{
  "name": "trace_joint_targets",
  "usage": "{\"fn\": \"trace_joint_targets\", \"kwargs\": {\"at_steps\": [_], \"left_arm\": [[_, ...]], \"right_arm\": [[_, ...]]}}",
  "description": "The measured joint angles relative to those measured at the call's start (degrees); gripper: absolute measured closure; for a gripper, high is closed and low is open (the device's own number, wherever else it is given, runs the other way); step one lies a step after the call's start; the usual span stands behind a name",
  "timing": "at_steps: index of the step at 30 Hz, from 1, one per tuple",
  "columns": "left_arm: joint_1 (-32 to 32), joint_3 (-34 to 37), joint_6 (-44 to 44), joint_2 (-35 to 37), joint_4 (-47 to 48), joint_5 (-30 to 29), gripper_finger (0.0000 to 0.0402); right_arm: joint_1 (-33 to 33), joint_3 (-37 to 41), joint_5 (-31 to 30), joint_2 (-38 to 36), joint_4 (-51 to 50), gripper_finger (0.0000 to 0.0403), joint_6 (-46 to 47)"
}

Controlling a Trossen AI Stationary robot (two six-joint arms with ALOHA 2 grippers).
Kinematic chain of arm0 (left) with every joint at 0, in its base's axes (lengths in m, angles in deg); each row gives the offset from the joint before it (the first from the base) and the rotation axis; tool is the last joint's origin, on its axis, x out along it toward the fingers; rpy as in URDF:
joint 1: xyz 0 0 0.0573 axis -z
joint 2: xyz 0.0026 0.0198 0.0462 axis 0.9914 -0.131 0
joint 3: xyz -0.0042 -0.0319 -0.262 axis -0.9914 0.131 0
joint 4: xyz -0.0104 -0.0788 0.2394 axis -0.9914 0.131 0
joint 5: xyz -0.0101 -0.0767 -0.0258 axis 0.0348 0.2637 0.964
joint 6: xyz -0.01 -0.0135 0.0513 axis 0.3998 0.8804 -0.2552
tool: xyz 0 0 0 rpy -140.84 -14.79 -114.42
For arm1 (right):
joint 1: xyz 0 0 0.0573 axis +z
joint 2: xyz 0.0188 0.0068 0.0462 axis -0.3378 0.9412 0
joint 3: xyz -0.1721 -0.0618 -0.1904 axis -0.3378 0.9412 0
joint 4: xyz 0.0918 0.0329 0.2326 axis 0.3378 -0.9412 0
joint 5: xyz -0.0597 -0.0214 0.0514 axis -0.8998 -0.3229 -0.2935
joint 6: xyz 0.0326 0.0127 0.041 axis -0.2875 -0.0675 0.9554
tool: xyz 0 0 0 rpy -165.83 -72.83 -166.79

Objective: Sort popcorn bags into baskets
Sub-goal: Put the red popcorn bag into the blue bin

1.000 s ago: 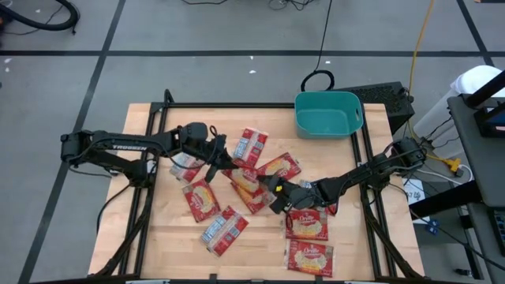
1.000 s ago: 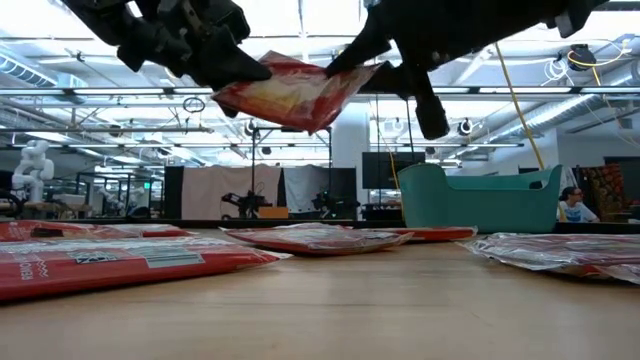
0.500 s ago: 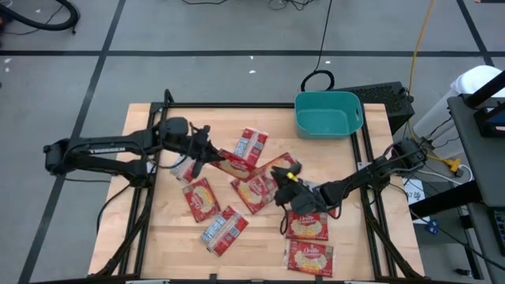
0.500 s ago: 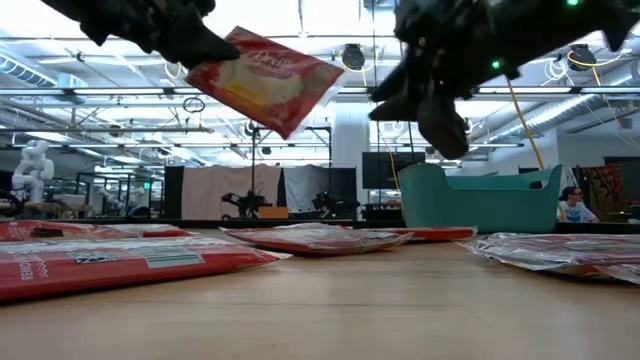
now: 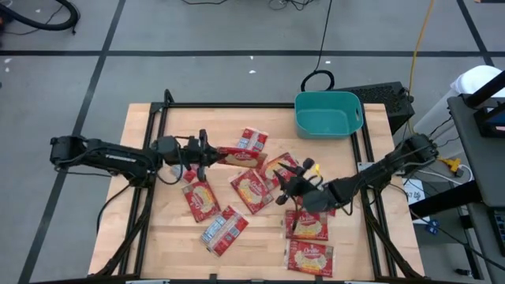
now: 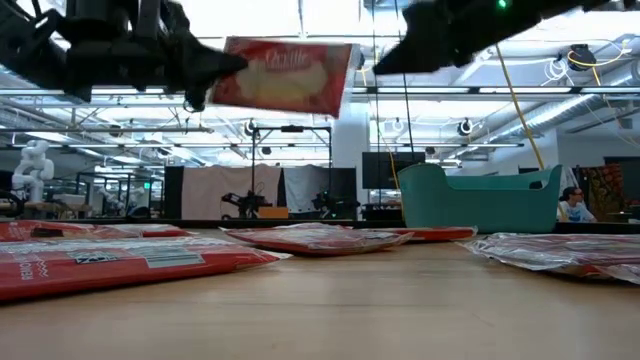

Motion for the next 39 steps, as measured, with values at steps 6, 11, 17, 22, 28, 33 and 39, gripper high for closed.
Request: {"fn": "trace_joint_targets", "kwargs": {"at_steps": [6,11,17,22,28,33,39], "left_arm": [[4.64,0.03,-1.09,-7.53,-1.02,-9.96,0.0376],[8.64,0.01,-2.35,-13.17,-8.42,-13.6,0.0376],[10.47,-0.04,-4.09,-17.02,-15.11,-15.25,0.0376],[10.47,-0.17,-4.1,-21.04,-17.82,-15.27,0.0376],[10.47,-2.29,-4.28,-25.68,-19.57,-15.31,0.0376],[10.45,-6.07,-6.65,-29.32,-19.58,-15.31,0.0376],[10.45,-10.13,-9.27,-32.82,-19.42,-15.14,0.0376]], "right_arm": [[-6.74,0.0,17.63,-6.14,-0.83,0.027,5.1],[-15.59,-0.02,37.6,-11.18,-9.58,0.027,11.57],[-23.52,-0.02,52.66,-12.69,-15.62,0.027,14.1],[-25.85,-0.07,60.97,-11.21,-15.54,0.0261,16.29],[-25.9,-0.07,60.69,-8.57,-15.92,0.0237,16.92],[-25.93,-0.07,60.7,-6.57,-16.77,0.023,14.89],[-26.22,-0.11,60.88,-5.98,-19.07,0.0273,10.91]]}}
